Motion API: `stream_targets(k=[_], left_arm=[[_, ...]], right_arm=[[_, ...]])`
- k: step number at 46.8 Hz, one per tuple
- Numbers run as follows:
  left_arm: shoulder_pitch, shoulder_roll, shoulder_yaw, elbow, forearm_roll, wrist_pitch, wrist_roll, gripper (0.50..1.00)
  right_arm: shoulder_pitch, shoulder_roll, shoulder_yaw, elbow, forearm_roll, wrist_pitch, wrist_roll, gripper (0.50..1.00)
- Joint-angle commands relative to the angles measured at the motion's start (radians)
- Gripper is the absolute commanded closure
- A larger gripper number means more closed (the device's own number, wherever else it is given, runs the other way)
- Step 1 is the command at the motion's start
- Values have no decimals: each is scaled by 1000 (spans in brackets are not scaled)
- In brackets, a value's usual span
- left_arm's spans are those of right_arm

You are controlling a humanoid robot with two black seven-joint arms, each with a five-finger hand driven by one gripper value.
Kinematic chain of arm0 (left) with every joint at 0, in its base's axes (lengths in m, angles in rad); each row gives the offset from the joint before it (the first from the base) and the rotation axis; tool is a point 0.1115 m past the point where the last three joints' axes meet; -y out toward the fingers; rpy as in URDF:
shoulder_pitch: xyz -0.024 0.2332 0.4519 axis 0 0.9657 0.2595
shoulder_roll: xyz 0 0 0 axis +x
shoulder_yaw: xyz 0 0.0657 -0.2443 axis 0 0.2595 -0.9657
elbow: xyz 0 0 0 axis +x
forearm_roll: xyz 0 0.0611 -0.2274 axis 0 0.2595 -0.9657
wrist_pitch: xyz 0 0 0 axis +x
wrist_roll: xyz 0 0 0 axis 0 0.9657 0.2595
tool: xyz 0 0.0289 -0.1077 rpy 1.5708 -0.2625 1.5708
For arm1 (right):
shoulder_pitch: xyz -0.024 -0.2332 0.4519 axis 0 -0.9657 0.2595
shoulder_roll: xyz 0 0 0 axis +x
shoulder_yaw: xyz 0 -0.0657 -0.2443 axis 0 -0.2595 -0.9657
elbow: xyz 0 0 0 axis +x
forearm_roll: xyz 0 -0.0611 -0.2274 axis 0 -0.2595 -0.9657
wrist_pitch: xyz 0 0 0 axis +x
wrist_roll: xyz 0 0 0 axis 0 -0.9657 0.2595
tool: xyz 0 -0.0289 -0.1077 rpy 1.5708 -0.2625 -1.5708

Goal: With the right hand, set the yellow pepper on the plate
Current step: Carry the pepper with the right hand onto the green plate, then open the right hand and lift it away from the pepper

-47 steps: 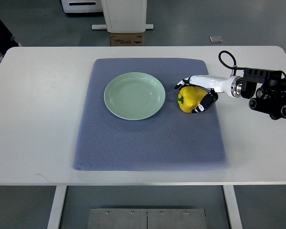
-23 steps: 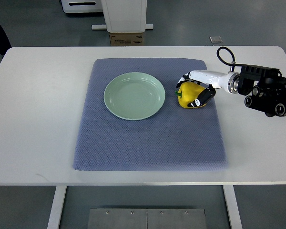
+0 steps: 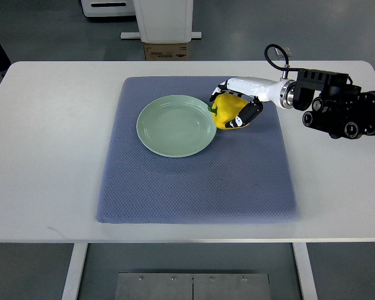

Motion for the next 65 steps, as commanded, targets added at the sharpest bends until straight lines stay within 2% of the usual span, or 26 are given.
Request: stream_targets(k=[1, 16, 45, 48, 50, 65], left_arm=[[0, 0, 0, 0, 0, 0, 0, 500], [0, 0, 0, 0, 0, 0, 0, 500], [0, 0, 0, 0, 0, 0, 1, 500], [0, 0, 0, 0, 0, 0, 1, 500], [0, 0, 0, 0, 0, 0, 1, 500], [0, 0, 0, 0, 0, 0, 0, 500]], right_arm=[[12, 34, -1, -2, 21, 0, -3, 1000], [18, 169, -7, -23, 87, 0, -8, 1000], [-11, 171, -8, -55, 123, -1, -10, 994], [-13, 171, -7, -55, 123, -1, -8, 756], [-14, 171, -7, -55, 124, -3, -7, 502], [-17, 171, -2, -57, 124, -13, -7, 500]])
